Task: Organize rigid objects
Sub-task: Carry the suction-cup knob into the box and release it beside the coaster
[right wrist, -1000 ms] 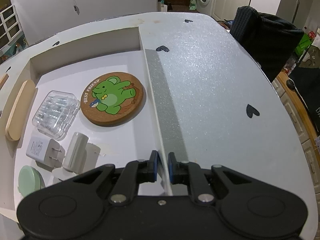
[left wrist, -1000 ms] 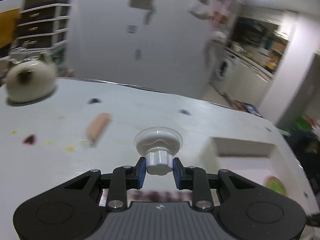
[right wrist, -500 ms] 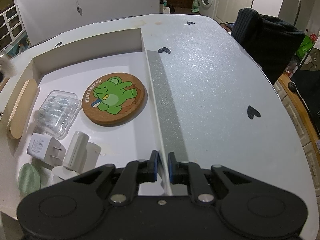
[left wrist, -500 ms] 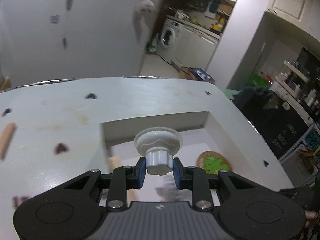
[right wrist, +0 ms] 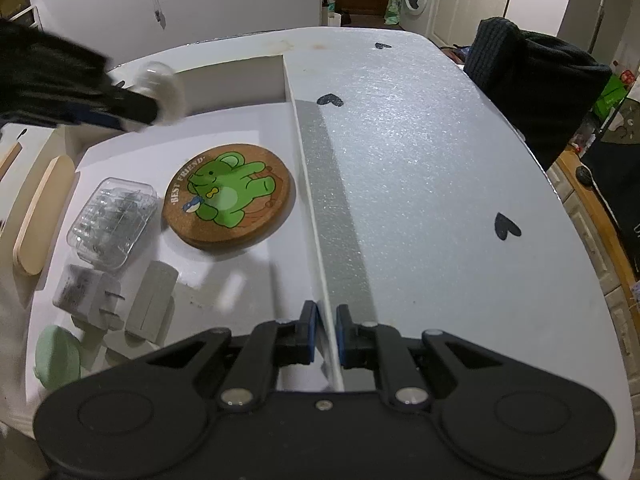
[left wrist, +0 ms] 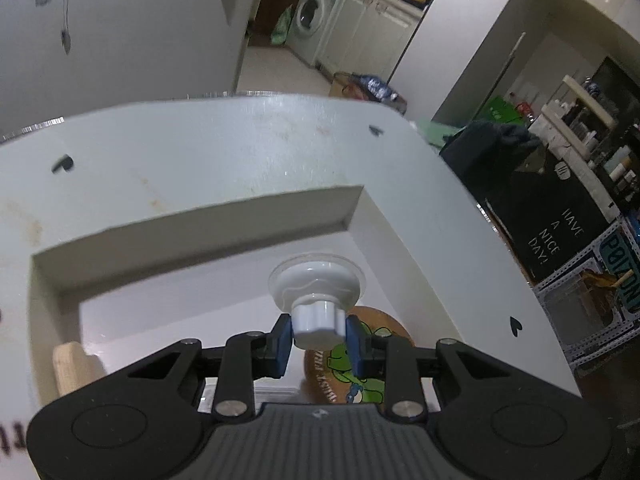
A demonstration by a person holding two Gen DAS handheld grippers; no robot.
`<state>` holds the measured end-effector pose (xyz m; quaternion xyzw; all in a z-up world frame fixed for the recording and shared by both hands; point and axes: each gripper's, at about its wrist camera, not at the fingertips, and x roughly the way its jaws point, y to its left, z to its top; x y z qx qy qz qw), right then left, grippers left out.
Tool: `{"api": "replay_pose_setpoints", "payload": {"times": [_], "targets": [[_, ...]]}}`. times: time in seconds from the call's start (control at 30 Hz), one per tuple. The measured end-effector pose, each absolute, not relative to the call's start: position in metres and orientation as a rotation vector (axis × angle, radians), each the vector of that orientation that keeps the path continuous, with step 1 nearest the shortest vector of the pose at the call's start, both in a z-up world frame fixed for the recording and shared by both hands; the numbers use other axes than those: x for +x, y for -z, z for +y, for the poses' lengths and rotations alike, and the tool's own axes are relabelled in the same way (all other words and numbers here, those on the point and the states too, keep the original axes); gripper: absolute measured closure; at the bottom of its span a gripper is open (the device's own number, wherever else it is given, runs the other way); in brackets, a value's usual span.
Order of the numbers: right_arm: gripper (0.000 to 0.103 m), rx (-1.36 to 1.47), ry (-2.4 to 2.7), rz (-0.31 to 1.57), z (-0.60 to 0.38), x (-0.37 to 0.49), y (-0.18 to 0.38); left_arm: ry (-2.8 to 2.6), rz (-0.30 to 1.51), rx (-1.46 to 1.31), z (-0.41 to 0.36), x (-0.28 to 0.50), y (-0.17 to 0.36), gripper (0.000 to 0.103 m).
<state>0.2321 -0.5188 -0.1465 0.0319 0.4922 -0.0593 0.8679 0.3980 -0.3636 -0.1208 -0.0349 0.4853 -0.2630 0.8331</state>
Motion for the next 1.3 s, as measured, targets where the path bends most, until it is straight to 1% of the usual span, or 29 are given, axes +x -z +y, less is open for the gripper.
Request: {"api": "replay_pose_setpoints", "payload": {"times": [0.2,0.27,0.3,0.37,0.4,0.53,0.6,0.67,0.8,0.97,1.17,1.3], "targets": [[0.091,0.049,0.115,1.027,-0.518,0.232,0.147,0.518,1.085,-0.109,-0.372,0.417,0.129,0.073],[0.091,0.049,0.112,1.027,-0.519,0.232,0.147,0.507,1.104,-0.132,-0.373,0.423,0.131,0.071],[0.091,0.048,0.110,1.027,-0.519,0.232,0.147,0.503,1.104,-0.139,-0.373,0.425,0.131,0.069],[0.091,0.047,0.106,1.028,-0.519,0.232,0.147,0.494,1.093,-0.148,-0.372,0.426,0.129,0.056],[0.091,0.046,0.104,1.028,-0.519,0.233,0.147,0.492,1.088,-0.148,-0.372,0.426,0.128,0.054],[0.091,0.048,0.100,1.030,-0.519,0.233,0.147,0.489,1.093,-0.140,-0.372,0.424,0.130,0.051],[0.091,0.046,0.099,1.031,-0.519,0.233,0.147,0.486,1.093,-0.134,-0.371,0.422,0.130,0.048],[0.091,0.046,0.100,1.032,-0.519,0.233,0.147,0.484,1.089,-0.126,-0.370,0.421,0.129,0.042],[0.091,0.046,0.101,1.034,-0.519,0.233,0.147,0.488,1.090,-0.102,-0.368,0.417,0.126,0.039],[0.091,0.051,0.107,1.037,-0.519,0.234,0.147,0.493,1.080,-0.090,-0.363,0.408,0.121,0.024],[0.091,0.054,0.112,1.033,-0.519,0.233,0.147,0.498,1.062,-0.088,-0.357,0.394,0.112,0.011],[0.091,0.054,0.114,1.027,-0.519,0.232,0.147,0.500,1.041,-0.088,-0.349,0.381,0.103,0.006]]}}
